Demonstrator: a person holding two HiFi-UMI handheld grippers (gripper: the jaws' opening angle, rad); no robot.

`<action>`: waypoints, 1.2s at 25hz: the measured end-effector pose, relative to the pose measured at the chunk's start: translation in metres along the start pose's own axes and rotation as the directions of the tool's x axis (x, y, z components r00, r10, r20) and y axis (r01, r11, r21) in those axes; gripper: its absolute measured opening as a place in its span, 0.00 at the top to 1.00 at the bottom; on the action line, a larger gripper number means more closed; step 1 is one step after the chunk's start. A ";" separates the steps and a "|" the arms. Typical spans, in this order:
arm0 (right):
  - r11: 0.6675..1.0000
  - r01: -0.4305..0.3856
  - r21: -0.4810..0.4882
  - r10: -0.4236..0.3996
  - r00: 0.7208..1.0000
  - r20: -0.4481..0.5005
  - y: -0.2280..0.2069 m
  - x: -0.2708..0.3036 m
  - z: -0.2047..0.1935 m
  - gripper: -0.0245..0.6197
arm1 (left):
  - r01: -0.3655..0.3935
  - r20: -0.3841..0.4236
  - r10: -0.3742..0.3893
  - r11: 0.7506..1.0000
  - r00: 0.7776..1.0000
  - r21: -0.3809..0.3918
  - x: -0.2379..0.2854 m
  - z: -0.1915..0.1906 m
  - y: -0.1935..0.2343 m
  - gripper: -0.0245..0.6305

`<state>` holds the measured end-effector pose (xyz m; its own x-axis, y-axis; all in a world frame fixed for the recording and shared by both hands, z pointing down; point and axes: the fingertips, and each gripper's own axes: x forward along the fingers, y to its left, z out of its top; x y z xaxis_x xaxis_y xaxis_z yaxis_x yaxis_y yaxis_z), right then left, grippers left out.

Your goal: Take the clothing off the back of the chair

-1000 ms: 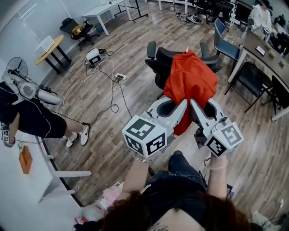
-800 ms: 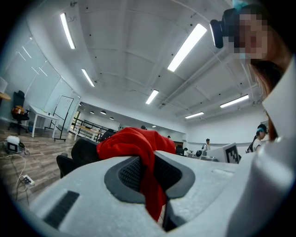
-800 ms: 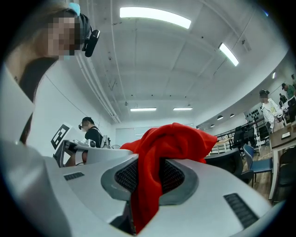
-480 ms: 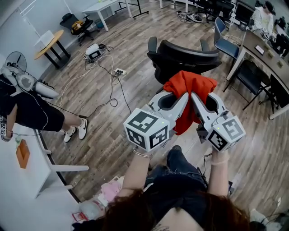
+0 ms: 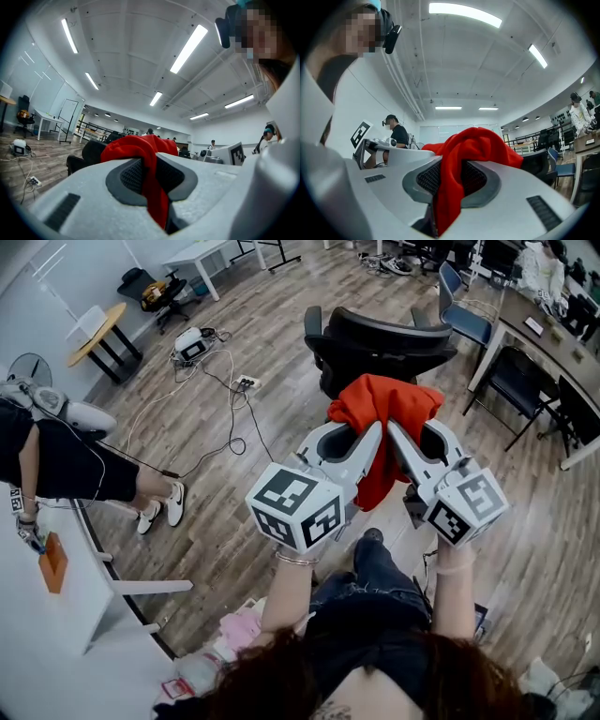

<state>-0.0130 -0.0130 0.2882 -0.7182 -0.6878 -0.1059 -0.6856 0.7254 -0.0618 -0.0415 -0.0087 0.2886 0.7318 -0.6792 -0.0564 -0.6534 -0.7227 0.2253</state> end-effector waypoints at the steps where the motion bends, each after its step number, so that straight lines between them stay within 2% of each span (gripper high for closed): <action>1: 1.000 0.001 -0.003 -0.001 1.000 -0.002 0.004 0.000 0.000 0.84 | -0.001 0.001 0.001 1.000 1.000 -0.001 -0.003 0.000 0.000 0.89; 19: 0.999 0.025 -0.033 -0.026 0.999 -0.027 0.033 -0.003 0.003 0.84 | 0.000 0.003 0.000 0.999 1.000 0.038 -0.031 0.005 -0.007 0.89; 30: 0.999 0.019 -0.035 -0.019 0.999 -0.025 0.029 -0.036 0.014 0.84 | -0.004 -0.001 0.004 0.999 1.000 0.043 -0.023 0.004 -0.042 0.89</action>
<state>-0.0051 0.0329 0.2760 -0.7074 -0.7023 -0.0797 -0.7026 0.7110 -0.0290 -0.0321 0.0368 0.2763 0.7291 -0.6823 -0.0542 -0.6644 -0.7245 0.1832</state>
